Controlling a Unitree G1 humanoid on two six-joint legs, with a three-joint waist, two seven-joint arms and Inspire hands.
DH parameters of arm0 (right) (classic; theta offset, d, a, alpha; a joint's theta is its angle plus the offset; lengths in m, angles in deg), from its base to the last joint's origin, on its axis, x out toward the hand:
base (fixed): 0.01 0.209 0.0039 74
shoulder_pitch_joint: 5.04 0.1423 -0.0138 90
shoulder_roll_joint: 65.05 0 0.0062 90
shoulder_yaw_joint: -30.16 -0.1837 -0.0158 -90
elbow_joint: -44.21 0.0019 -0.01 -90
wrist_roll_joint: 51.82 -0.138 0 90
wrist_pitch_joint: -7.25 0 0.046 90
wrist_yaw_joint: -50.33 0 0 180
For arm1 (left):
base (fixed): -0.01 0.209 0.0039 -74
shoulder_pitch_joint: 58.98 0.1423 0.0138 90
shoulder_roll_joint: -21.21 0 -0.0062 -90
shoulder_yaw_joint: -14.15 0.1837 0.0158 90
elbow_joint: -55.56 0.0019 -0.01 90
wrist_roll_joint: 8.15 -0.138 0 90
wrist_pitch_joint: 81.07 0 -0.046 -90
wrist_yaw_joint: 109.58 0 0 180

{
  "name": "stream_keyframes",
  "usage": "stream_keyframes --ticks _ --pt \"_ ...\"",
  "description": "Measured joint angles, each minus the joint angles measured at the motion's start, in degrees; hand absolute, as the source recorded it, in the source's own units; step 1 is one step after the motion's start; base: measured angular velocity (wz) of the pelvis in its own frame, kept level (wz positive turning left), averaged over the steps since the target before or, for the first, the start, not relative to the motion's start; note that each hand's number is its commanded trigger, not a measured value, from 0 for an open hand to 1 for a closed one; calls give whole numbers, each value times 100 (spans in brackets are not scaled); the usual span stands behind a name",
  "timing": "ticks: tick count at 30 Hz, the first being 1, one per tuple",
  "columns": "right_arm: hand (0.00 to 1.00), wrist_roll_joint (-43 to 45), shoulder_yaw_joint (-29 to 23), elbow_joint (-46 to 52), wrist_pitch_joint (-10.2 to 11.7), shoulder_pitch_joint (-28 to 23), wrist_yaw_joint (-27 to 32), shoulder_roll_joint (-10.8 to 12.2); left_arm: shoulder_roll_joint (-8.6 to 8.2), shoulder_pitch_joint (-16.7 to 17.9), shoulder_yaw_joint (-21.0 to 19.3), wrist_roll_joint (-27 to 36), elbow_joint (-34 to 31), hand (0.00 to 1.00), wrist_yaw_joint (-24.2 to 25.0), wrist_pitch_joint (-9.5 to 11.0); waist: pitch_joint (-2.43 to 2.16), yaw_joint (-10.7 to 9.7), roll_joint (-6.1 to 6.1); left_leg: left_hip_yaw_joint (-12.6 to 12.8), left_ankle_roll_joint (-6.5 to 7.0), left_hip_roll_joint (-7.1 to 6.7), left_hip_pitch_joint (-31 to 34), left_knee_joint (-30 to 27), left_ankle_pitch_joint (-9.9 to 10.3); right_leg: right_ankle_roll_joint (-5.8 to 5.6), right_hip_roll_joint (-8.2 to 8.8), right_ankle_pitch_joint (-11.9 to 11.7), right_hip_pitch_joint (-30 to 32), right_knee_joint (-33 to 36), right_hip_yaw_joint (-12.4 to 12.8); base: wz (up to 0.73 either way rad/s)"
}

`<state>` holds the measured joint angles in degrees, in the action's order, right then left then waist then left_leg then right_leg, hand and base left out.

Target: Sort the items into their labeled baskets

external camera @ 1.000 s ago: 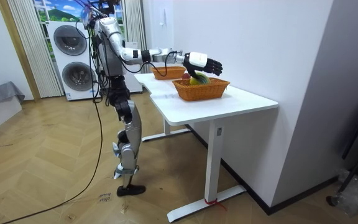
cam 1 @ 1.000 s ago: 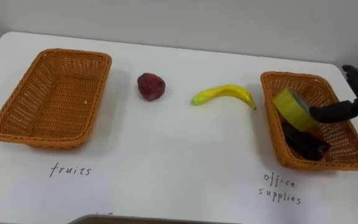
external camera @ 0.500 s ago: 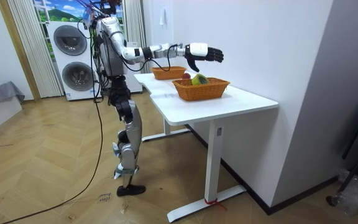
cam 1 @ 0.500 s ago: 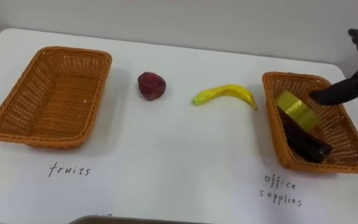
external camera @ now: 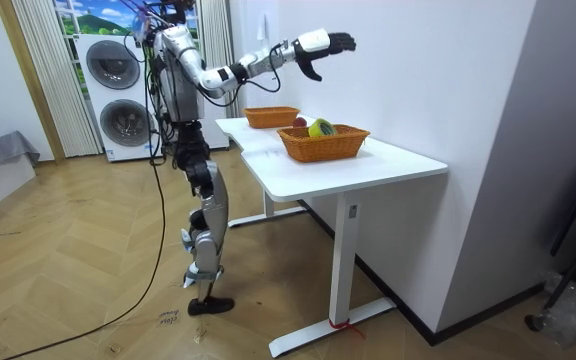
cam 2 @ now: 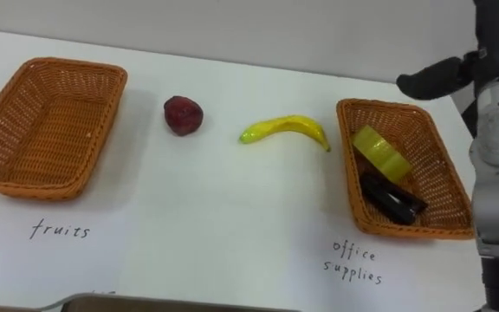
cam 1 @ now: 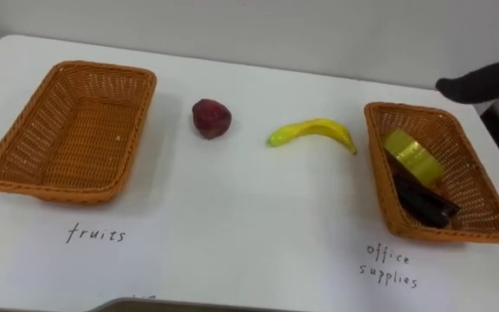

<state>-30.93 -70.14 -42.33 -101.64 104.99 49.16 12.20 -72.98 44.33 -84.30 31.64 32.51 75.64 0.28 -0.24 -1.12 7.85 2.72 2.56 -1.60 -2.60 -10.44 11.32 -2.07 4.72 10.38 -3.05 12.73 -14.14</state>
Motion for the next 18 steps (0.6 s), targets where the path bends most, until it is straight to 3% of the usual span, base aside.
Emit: stream_keyframes --ticks 6,11,15,18 --pt "0 -8 186 44 -20 201 17 -161 10 -50 60 1 -10 0 0 -3 -6 125 4 -5 0 -1 -7 10 0 0 0 0 3 -4 -5 0" --pt "0 -8 472 168 -128 465 -31 -161 18 -75 87 4 91 0 15 -7 -6 162 -1 -47 1 -4 -7 10 -1 0 0 0 -23 -6 -38 4" --pt "0 -40 511 157 -126 769 -40 -162 38 -47 85 5 229 0 50 -6 23 165 33 -161 1 -6 -17 7 0 -1 10 1 -97 -16 -168 15" --pt "0 -56 513 115 -120 809 -84 -162 42 -29 67 -7 220 0 72 -6 19 330 70 -159 -1 0 -12 -8 -1 -1 8 1 -94 -19 -186 3"
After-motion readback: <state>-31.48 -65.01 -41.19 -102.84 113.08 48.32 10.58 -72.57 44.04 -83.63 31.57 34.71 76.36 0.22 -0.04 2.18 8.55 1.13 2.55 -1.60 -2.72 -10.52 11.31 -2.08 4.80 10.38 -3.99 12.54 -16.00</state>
